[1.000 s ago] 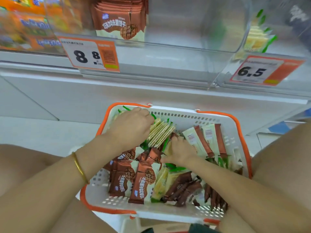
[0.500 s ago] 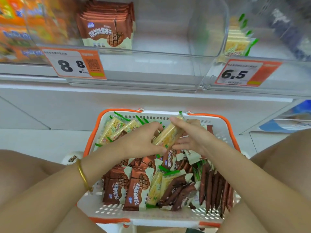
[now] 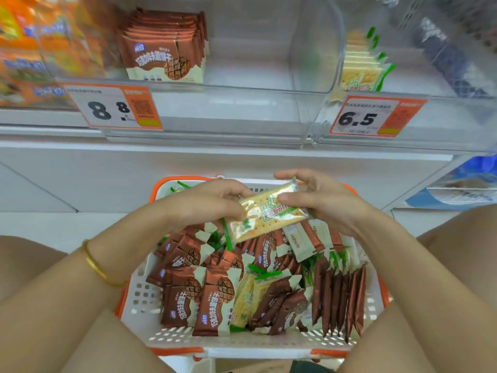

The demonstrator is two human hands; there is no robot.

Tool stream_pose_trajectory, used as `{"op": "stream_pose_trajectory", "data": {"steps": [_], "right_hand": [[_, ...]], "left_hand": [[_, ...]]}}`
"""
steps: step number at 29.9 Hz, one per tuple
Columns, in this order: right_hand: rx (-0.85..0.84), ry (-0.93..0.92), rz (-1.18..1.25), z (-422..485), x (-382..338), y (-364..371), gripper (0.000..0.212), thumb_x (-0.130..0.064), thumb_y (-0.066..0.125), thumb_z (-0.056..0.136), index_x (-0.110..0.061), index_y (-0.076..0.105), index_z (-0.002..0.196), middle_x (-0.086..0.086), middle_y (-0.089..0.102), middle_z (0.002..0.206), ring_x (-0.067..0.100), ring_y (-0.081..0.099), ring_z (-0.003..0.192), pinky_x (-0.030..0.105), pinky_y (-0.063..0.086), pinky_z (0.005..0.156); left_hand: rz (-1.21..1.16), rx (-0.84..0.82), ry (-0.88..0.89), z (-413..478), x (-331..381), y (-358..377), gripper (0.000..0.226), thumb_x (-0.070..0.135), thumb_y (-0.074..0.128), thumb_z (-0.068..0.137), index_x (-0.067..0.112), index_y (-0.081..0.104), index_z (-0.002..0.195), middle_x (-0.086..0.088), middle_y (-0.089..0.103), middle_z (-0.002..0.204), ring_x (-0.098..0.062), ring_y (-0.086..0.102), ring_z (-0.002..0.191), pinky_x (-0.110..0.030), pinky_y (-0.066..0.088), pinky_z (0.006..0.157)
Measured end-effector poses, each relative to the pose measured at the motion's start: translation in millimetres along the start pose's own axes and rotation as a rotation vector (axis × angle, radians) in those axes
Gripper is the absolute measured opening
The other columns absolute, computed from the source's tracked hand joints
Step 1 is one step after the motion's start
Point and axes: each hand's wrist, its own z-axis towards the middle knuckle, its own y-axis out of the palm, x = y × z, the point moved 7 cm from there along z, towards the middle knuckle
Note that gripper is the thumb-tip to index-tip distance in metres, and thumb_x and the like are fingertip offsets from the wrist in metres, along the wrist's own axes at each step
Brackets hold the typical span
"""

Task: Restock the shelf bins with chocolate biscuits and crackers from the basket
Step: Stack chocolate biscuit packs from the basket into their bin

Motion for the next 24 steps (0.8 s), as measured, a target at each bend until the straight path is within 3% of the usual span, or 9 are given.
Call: {"op": "stream_pose_trajectory", "data": {"steps": [3,5,7,9,12,14,17,20,24], "right_hand": [[-0.043,-0.091,-0.096,-34.3,-39.5,-18.4,0.035,-0.028,0.083,0.068,-0.023,0.069,0.1,0.029,0.06,0.091,0.03,0.059,0.082,0.041,0.046,0.075],[0.009,-0.178,-0.114,-60.4,-71.1,-45.2,0.029,-0.031,0.085,0.064,-0.022,0.072,0.089,0.026,0.066,0.093,0.03,0.061,0.078,0.038,0.046,0.072],[0.159,-0.267,-0.036,-85.9,-101.0,-84.1,0.021,-0.021,0.076,0.065,-0.015,0.071,0.084,0.013,0.071,0.078,0.02,0.064,0.064,0.026,0.05,0.056],[0.349,-0.337,0.039,-108.0,-123.5,-124.3,0.011,-0.015,0.066,0.068,-0.014,0.07,0.078,0.001,0.07,0.067,0.011,0.063,0.055,0.02,0.049,0.044],[0.587,-0.373,-0.011,-110.8,-143.9,-172.4,0.008,-0.008,0.064,0.083,-0.017,0.064,0.084,-0.007,0.068,0.06,0.004,0.062,0.051,0.017,0.048,0.044],[0.678,-0.335,-0.146,-89.0,-153.6,-191.6,0.012,-0.009,0.07,0.082,-0.019,0.065,0.085,-0.007,0.067,0.063,0.006,0.061,0.055,0.019,0.048,0.05],[0.628,-0.218,-0.362,-39.9,-159.2,-193.5,0.018,-0.009,0.077,0.076,-0.02,0.066,0.086,0.004,0.064,0.081,0.016,0.059,0.069,0.029,0.047,0.063],[0.56,-0.155,-0.55,1.5,-156.3,-182.9,0.025,-0.007,0.077,0.076,-0.015,0.061,0.093,0.006,0.058,0.092,0.019,0.057,0.074,0.031,0.052,0.065],[0.547,-0.043,-0.709,36.9,-140.5,-186.8,0.026,-0.006,0.075,0.078,-0.007,0.055,0.094,0.012,0.059,0.094,0.026,0.063,0.076,0.032,0.057,0.062]], "left_hand": [[-0.047,0.007,0.112,-16.2,42.8,-7.8,0.03,0.004,0.06,0.088,0.022,0.062,0.112,-0.002,0.069,0.102,-0.015,0.066,0.088,-0.027,0.054,0.072],[-0.091,0.075,0.218,-26.4,84.5,-15.4,0.032,0.009,0.061,0.087,0.023,0.059,0.116,0.0,0.068,0.097,-0.014,0.068,0.081,-0.023,0.055,0.066],[-0.127,0.255,0.33,-31.3,123.9,-30.0,0.033,0.009,0.06,0.09,0.02,0.054,0.12,-0.003,0.066,0.096,-0.016,0.069,0.075,-0.025,0.056,0.061],[-0.01,0.517,0.468,-35.1,157.7,-46.3,0.028,0.008,0.058,0.09,0.019,0.054,0.115,0.003,0.062,0.093,-0.011,0.066,0.07,-0.023,0.053,0.057],[0.377,0.794,0.647,-34.1,196.7,-49.4,0.031,0.014,0.06,0.085,0.019,0.056,0.115,0.006,0.054,0.102,-0.005,0.055,0.083,-0.014,0.041,0.076],[0.61,0.825,0.672,-19.6,209.1,-41.3,0.044,0.032,0.055,0.081,0.016,0.055,0.122,-0.002,0.05,0.121,-0.017,0.048,0.112,-0.021,0.031,0.094],[0.767,0.778,0.587,7.5,213.1,-28.5,0.058,0.045,0.06,0.083,0.018,0.047,0.134,-0.011,0.027,0.15,-0.028,0.022,0.139,-0.034,0.019,0.11],[0.841,0.75,0.517,25.0,210.1,-21.6,0.066,0.046,0.063,0.084,0.02,0.039,0.139,-0.008,0.008,0.158,-0.023,0.008,0.144,-0.04,0.018,0.113],[0.884,0.727,0.499,38.0,205.9,-20.6,0.074,0.049,0.065,0.081,0.019,0.034,0.142,-0.008,0.005,0.159,-0.022,0.006,0.145,-0.04,0.018,0.113]]}}
